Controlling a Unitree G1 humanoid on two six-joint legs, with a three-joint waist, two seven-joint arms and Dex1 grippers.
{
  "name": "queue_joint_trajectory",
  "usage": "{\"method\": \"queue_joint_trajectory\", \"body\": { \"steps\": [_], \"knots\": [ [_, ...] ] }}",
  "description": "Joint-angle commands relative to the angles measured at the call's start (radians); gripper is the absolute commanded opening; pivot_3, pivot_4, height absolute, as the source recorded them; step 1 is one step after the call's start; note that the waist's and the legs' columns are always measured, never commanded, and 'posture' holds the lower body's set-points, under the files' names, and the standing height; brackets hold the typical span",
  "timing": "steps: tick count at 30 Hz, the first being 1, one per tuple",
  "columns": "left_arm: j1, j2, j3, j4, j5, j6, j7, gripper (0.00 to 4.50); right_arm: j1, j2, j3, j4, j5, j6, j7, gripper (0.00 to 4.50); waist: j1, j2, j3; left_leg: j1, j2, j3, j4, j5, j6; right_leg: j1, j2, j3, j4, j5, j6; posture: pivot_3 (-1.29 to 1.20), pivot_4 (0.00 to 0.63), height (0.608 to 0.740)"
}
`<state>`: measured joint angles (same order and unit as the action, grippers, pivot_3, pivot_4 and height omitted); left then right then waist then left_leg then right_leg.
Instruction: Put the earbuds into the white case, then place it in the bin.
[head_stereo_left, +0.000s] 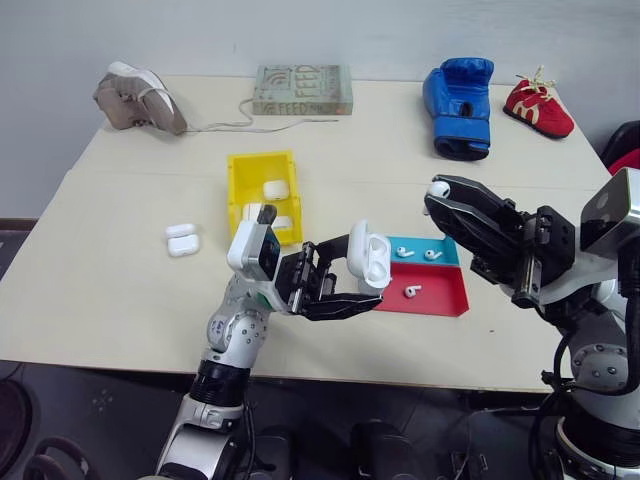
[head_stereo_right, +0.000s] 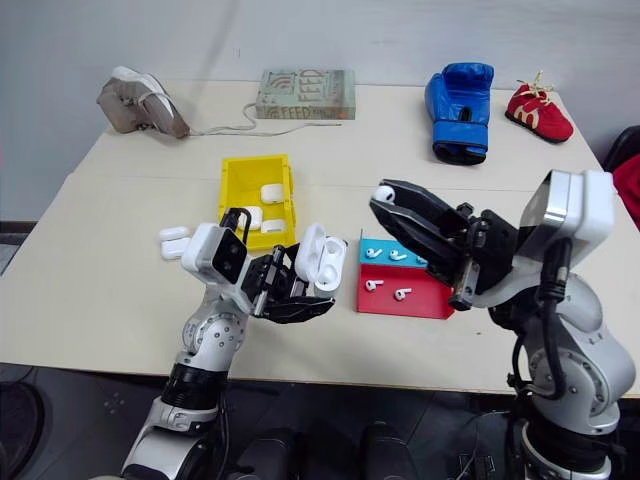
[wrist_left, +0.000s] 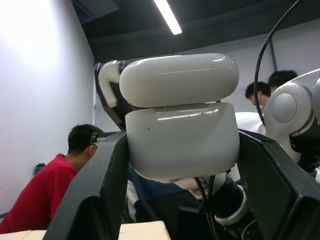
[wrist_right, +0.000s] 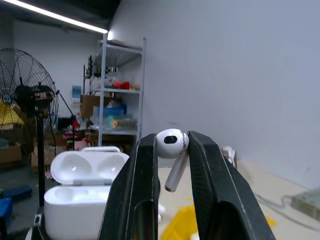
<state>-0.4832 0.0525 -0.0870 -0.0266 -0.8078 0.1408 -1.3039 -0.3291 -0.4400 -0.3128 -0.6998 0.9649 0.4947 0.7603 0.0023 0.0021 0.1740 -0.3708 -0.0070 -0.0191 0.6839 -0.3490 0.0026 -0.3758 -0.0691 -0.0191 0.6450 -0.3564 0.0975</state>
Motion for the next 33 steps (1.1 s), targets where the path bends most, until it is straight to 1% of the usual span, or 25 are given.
{"method": "queue_joint_trajectory", "body": {
  "steps": [1,7,14,33],
  "knots": [
    [-0.027,-0.012,0.013,-0.018,-0.028,0.020,0.004,2.78,-0.006,0.002,0.036,-0.046,0.009,-0.051,-0.017,0.45,-0.001,0.000,0.000,0.000,0.000,0.000,0.000,0.000,0.000,0.000,0.000,0.000,0.000,0.000,0.000,0.00,0.150,0.740],
    [-0.034,-0.010,0.024,-0.021,-0.036,0.041,0.002,2.78,-0.002,-0.002,0.110,-0.039,-0.024,-0.099,-0.002,0.45,-0.003,0.000,0.000,0.000,0.000,0.000,0.000,0.000,0.000,0.000,0.000,0.000,0.000,0.000,0.000,0.00,0.150,0.740],
    [-0.027,-0.016,0.028,-0.027,-0.023,0.041,0.007,2.78,-0.004,-0.018,0.166,-0.004,-0.064,-0.134,0.027,0.45,-0.003,0.000,0.000,0.000,0.000,0.000,0.000,0.000,0.000,0.000,0.000,0.000,-0.001,0.000,0.000,0.00,0.150,0.740],
    [-0.021,-0.017,0.013,-0.032,0.018,0.002,-0.009,2.78,0.017,-0.051,0.233,0.057,-0.139,-0.175,0.101,0.45,-0.003,0.000,0.000,0.000,0.000,0.000,0.000,0.000,0.000,0.000,0.000,0.000,-0.002,0.000,0.000,0.00,0.150,0.740]
  ]
}}
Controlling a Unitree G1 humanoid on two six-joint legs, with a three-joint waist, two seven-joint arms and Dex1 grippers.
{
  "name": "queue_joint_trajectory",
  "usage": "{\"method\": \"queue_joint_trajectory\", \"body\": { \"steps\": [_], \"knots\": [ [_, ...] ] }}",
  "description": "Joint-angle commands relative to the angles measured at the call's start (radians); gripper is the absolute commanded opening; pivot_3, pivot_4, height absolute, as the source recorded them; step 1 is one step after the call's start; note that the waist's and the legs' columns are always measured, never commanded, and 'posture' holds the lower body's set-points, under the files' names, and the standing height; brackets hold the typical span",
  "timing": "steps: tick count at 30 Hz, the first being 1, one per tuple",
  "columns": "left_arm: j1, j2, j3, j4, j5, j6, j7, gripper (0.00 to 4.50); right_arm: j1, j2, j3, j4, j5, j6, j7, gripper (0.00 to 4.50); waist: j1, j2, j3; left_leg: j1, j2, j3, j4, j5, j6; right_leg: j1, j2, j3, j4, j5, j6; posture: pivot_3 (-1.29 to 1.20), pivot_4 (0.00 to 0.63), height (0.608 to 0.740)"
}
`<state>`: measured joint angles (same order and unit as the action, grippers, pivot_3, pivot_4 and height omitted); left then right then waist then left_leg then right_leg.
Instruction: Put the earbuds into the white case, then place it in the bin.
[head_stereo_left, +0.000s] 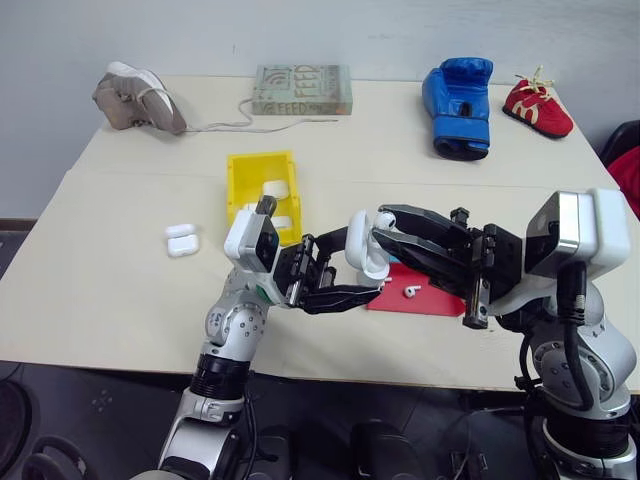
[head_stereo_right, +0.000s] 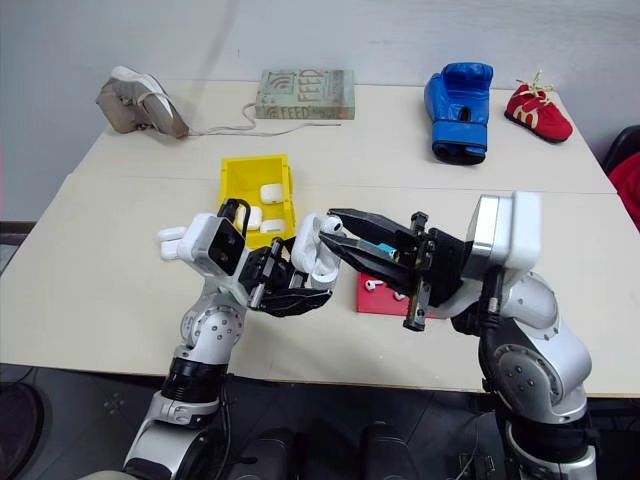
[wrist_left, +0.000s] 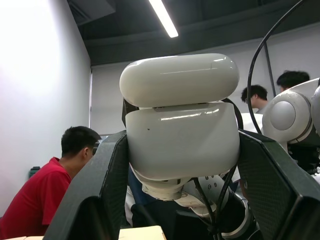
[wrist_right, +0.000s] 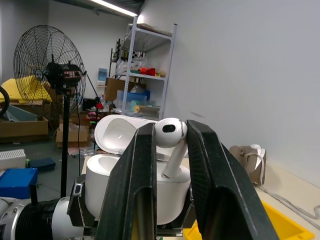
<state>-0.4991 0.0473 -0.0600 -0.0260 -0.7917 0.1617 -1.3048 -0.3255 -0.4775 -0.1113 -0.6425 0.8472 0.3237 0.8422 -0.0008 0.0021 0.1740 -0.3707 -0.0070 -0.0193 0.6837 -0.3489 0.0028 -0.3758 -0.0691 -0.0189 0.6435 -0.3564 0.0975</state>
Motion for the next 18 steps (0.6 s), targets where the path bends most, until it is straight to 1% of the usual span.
{"method": "queue_joint_trajectory", "body": {
  "steps": [1,18],
  "knots": [
    [-0.004,-0.012,-0.015,-0.032,0.004,-0.020,-0.010,2.78,0.014,-0.015,0.034,0.001,-0.024,-0.006,0.021,0.45,0.000,0.000,0.000,0.000,0.000,0.000,0.000,0.000,0.000,0.000,0.000,0.000,0.000,0.000,0.000,0.00,0.150,0.740],
    [-0.003,-0.023,-0.024,-0.010,0.038,-0.035,-0.040,2.78,0.001,-0.079,0.078,0.014,-0.028,0.020,0.038,0.45,0.000,0.000,0.000,0.000,0.000,0.000,0.000,0.000,0.000,0.000,0.000,0.000,-0.001,0.000,0.000,0.00,0.150,0.740]
  ]
}}
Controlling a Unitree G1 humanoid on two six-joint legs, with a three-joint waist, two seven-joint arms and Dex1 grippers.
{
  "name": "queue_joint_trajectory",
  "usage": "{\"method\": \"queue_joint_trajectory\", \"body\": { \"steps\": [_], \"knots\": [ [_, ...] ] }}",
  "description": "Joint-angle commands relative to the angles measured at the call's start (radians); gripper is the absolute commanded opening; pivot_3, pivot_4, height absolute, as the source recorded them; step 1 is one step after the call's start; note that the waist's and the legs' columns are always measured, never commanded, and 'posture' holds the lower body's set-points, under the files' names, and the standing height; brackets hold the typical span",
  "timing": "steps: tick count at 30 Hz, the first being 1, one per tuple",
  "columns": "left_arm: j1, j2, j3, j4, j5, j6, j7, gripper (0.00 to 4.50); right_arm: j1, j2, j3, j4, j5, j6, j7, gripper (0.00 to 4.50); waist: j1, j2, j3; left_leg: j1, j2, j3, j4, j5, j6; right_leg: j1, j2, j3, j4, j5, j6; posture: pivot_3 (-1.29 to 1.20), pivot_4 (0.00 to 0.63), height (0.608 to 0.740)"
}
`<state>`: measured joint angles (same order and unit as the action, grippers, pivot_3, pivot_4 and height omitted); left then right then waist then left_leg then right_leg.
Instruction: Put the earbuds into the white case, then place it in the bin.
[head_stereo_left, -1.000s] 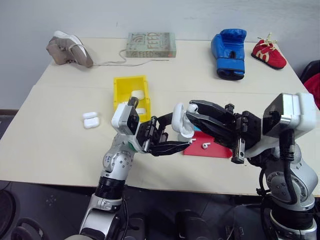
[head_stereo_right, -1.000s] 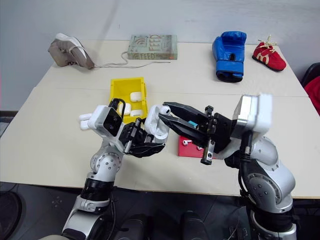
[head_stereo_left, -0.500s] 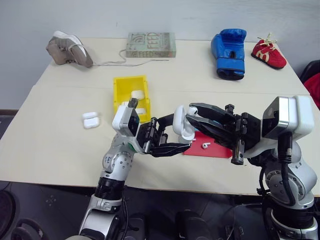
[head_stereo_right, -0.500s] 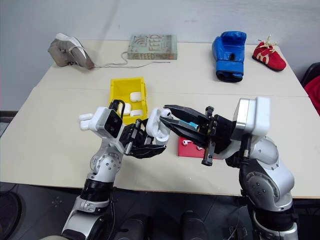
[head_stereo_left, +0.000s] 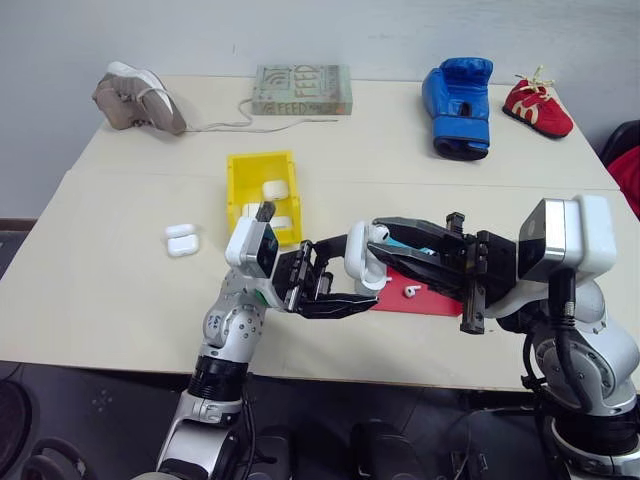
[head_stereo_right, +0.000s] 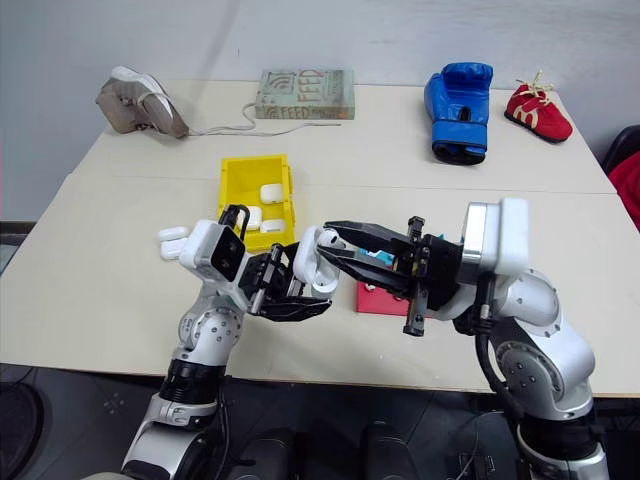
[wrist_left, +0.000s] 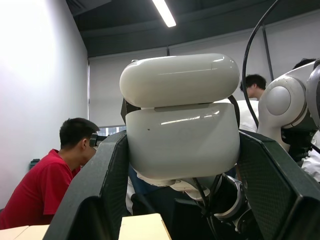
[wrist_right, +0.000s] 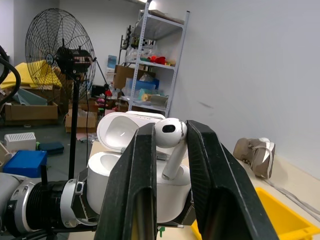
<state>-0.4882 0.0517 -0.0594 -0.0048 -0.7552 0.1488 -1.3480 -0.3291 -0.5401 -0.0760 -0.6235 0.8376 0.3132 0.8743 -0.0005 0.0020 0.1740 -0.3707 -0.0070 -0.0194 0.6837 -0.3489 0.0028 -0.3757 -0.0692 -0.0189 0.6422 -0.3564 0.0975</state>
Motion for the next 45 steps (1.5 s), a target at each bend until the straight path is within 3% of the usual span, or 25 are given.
{"method": "queue_joint_trajectory", "body": {
  "steps": [1,5,6,16,22,26,30,33,37,42,45],
  "knots": [
    [-0.015,-0.030,-0.023,-0.030,0.001,-0.025,0.004,2.78,0.007,-0.016,0.043,-0.002,-0.021,0.028,0.007,0.45,0.000,0.000,0.000,0.000,0.000,0.000,0.000,0.000,0.000,0.000,0.000,0.000,0.000,0.000,0.000,0.00,0.150,0.740],
    [-0.020,-0.037,-0.019,-0.027,0.001,-0.035,0.005,2.78,0.035,-0.027,0.034,0.004,0.004,0.045,0.021,0.45,0.000,0.000,0.000,0.000,0.000,0.000,0.000,0.000,0.000,0.000,0.000,0.000,0.000,0.000,0.000,0.00,0.150,0.740],
    [-0.021,-0.038,-0.019,-0.026,0.002,-0.037,0.004,2.78,0.040,-0.030,0.030,0.007,0.002,0.040,0.029,1.17,0.001,0.000,0.000,0.000,0.000,0.000,0.000,0.000,0.000,0.000,0.000,0.000,0.000,0.000,0.000,0.00,0.150,0.740],
    [-0.024,-0.023,0.014,0.010,0.013,-0.060,0.009,2.78,0.075,-0.103,-0.114,-0.003,0.087,0.043,0.046,4.46,0.002,0.000,0.000,0.000,0.000,0.000,0.000,0.000,0.000,0.000,0.000,0.000,0.000,0.000,0.000,0.00,0.150,0.740],
    [0.028,0.088,0.078,0.070,0.042,-0.099,-0.021,2.78,0.399,-0.234,-0.492,0.054,0.069,0.037,0.128,4.49,0.025,-0.001,0.000,-0.001,0.000,0.000,-0.002,-0.001,0.001,0.001,0.000,-0.001,-0.004,0.000,0.000,0.00,0.150,0.740],
    [0.063,0.148,0.108,0.076,0.045,-0.107,-0.027,2.78,0.636,-0.220,-0.694,0.265,-0.107,-0.120,0.247,4.49,0.028,-0.001,0.001,0.000,0.000,0.001,-0.001,-0.001,0.002,0.002,0.000,-0.001,-0.001,0.000,0.000,0.00,0.150,0.740],
    [0.092,0.180,0.128,0.071,0.043,-0.106,-0.018,2.78,0.760,-0.211,-0.775,0.568,-0.288,-0.353,0.298,4.49,0.024,-0.001,0.001,0.001,-0.001,0.002,-0.002,-0.001,0.004,0.005,0.000,0.001,-0.007,0.000,0.001,0.00,0.150,0.740],
    [0.103,0.185,0.129,0.063,0.044,-0.107,-0.011,2.78,0.776,-0.225,-0.763,0.628,-0.337,-0.351,0.242,4.49,0.016,0.000,0.000,0.003,-0.001,0.003,-0.003,-0.001,0.004,0.004,0.000,0.002,-0.007,0.000,0.001,0.00,0.150,0.740],
    [0.110,0.182,0.122,0.046,0.042,-0.106,0.000,2.78,0.697,-0.298,-0.652,0.539,-0.400,-0.260,0.162,4.49,-0.013,0.002,-0.001,0.005,0.000,0.005,-0.003,0.000,0.002,0.005,0.000,0.004,-0.005,0.000,0.001,0.00,0.150,0.740],
    [0.112,0.171,0.113,0.031,0.044,-0.107,0.016,2.78,0.443,-0.493,-0.432,0.447,-0.381,-0.044,0.182,4.49,-0.022,0.004,-0.001,0.006,0.000,0.005,-0.002,0.001,0.002,0.004,0.000,0.006,-0.001,0.000,0.001,0.00,0.150,0.740],
    [0.118,0.159,0.107,0.016,0.048,-0.111,0.028,2.78,0.170,-0.559,-0.228,0.461,-0.410,0.041,0.212,4.49,-0.014,0.003,-0.001,0.003,0.001,0.002,-0.002,0.001,0.000,0.001,0.001,0.002,0.000,0.000,0.001,0.00,0.150,0.740]
  ]
}}
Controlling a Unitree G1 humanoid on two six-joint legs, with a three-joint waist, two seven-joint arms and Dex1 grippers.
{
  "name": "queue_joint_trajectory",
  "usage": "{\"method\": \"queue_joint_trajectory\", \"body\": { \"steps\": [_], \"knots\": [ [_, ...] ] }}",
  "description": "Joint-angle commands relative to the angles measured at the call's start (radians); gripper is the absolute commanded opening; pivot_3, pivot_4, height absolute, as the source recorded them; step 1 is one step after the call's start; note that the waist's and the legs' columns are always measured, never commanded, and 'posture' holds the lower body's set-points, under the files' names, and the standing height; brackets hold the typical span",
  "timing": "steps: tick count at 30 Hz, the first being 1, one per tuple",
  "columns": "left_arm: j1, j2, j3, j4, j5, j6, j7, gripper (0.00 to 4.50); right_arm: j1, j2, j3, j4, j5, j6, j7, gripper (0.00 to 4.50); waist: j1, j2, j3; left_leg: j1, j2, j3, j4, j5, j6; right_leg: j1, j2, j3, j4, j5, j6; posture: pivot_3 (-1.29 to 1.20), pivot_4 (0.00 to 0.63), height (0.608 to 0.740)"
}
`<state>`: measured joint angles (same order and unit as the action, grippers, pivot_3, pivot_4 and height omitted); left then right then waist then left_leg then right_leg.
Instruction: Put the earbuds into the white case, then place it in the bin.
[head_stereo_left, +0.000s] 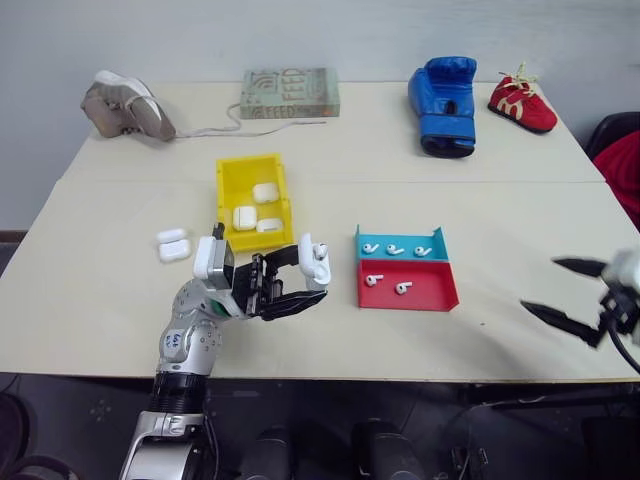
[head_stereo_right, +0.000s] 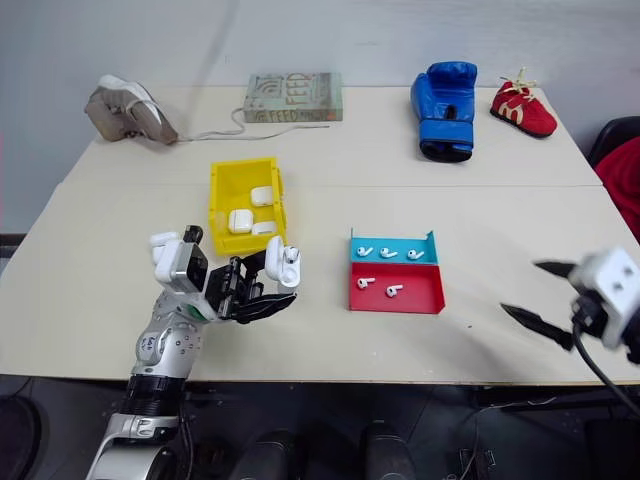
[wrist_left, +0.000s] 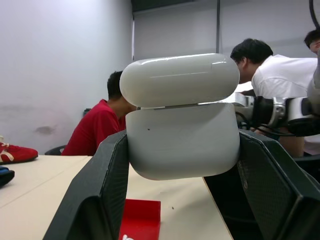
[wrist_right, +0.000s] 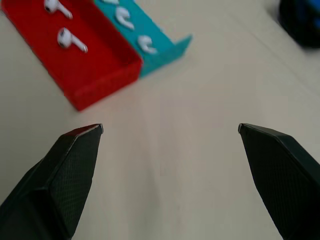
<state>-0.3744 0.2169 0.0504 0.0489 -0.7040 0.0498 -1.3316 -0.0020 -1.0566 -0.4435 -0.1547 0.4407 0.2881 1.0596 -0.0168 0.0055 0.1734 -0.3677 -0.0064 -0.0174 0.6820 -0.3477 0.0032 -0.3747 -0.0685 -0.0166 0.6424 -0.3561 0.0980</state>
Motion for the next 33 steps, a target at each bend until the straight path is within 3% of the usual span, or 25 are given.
{"method": "queue_joint_trajectory", "body": {
  "steps": [1,4,11,17,24,33],
  "knots": [
    [0.008,-0.012,-0.006,-0.045,-0.003,-0.014,0.018,2.78,-0.266,-0.050,0.224,0.010,-0.039,0.101,0.042,4.49,0.006,0.000,0.000,-0.001,0.000,0.000,0.000,0.000,0.000,-0.001,0.000,0.000,0.000,0.000,0.000,0.00,0.150,0.740],
    [0.015,-0.023,-0.015,-0.059,-0.001,-0.017,0.033,2.78,-0.493,-0.031,0.412,0.100,-0.144,0.104,0.094,3.89,0.018,-0.001,0.001,-0.002,0.000,0.000,0.000,0.000,0.000,-0.001,0.000,0.000,-0.002,0.000,0.000,0.00,0.150,0.740],
    [0.022,-0.037,-0.026,-0.075,0.003,-0.030,0.061,2.78,-0.814,0.069,0.691,0.364,-0.378,-0.017,0.201,1.36,0.036,-0.001,0.001,-0.005,-0.002,-0.001,0.000,-0.001,0.001,-0.002,-0.003,-0.002,-0.005,0.000,0.000,0.00,0.150,0.740],
    [0.028,-0.043,-0.029,-0.085,0.006,-0.039,0.077,2.78,-0.998,0.167,0.841,0.625,-0.565,-0.183,0.257,1.36,0.023,-0.001,0.001,-0.005,-0.002,-0.001,0.001,-0.001,0.001,-0.004,-0.003,-0.003,-0.004,0.000,0.000,0.00,0.150,0.740],
    [0.038,-0.039,-0.030,-0.093,0.006,-0.047,0.088,2.78,-1.091,0.223,0.889,0.789,-0.655,-0.314,0.337,1.36,0.013,-0.001,0.001,-0.005,-0.002,-0.001,0.001,-0.001,0.001,-0.004,-0.003,-0.004,-0.003,0.000,0.000,0.00,0.150,0.740],
    [0.042,-0.042,-0.036,-0.098,0.009,-0.056,0.101,2.78,-1.154,0.300,0.916,0.957,-0.743,-0.443,0.340,1.36,0.011,-0.001,0.001,-0.005,-0.002,0.000,0.001,0.000,0.000,-0.004,-0.003,-0.004,0.000,0.000,0.000,0.00,0.150,0.740]
  ]
}}
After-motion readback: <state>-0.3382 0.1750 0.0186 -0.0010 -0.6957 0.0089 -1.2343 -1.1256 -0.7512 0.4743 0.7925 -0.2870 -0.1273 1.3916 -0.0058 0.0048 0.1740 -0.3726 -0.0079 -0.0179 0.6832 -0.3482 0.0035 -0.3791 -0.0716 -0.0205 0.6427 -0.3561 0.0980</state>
